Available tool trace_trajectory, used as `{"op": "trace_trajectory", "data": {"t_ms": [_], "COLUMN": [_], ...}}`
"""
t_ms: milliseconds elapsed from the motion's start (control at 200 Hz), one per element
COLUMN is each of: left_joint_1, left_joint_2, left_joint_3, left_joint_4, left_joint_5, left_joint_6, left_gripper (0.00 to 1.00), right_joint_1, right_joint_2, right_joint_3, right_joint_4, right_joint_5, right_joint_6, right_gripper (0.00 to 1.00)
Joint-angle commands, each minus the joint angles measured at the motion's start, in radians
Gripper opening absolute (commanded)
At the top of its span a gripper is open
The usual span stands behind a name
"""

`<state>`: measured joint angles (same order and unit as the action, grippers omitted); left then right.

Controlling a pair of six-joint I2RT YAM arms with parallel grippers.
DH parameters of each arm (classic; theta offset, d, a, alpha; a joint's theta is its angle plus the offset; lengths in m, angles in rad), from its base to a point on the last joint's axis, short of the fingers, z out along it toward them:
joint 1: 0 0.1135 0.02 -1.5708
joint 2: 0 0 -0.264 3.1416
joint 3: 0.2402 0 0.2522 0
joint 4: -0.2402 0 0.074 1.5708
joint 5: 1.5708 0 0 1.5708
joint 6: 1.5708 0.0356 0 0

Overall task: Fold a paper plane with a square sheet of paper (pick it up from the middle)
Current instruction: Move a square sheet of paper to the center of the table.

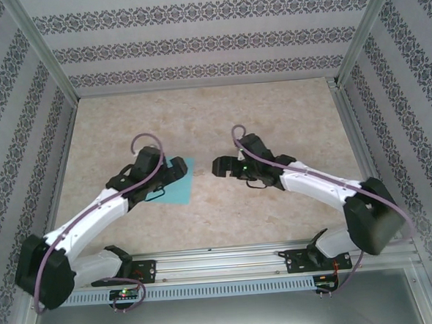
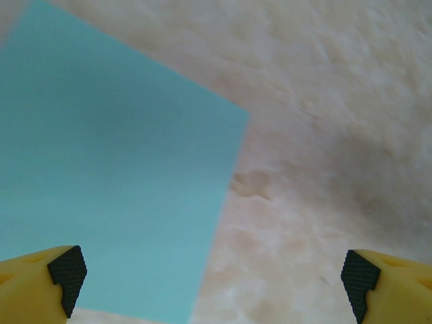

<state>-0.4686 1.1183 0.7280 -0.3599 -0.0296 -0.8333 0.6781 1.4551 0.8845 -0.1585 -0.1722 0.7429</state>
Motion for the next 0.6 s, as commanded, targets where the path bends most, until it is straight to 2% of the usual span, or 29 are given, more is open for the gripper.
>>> {"op": "trace_trajectory", "data": {"t_ms": [0, 205, 340, 490, 595], "left_joint_1": [0.066, 0.199, 0.263, 0.315, 0.331], "left_joint_2": [-0.088, -0.254, -0.331, -0.346, -0.346], "left_joint_3": [-0.071, -0.179, -0.204, -0.189, -0.183], "left_joint_4": [-0.071, -0.112, -0.138, -0.153, -0.162], "left_joint_5": [-0.065, -0.082, -0.139, -0.136, -0.139], "left_joint_6": [0.054, 0.079, 0.060, 0.096, 0.115], "left_gripper": [1.00, 1.00, 1.00, 1.00, 1.00], "right_joint_1": [0.059, 0.152, 0.187, 0.201, 0.211], "right_joint_2": [0.097, 0.326, 0.478, 0.602, 0.676], "right_joint_3": [0.108, 0.335, 0.493, 0.609, 0.712], "right_joint_4": [0.030, 0.006, -0.042, -0.049, -0.124], "right_joint_5": [-0.001, -0.039, -0.068, -0.124, -0.125], "right_joint_6": [0.021, 0.029, 0.034, 0.055, 0.059], "right_gripper": [0.91, 0.89, 0.85, 0.81, 0.80]}}
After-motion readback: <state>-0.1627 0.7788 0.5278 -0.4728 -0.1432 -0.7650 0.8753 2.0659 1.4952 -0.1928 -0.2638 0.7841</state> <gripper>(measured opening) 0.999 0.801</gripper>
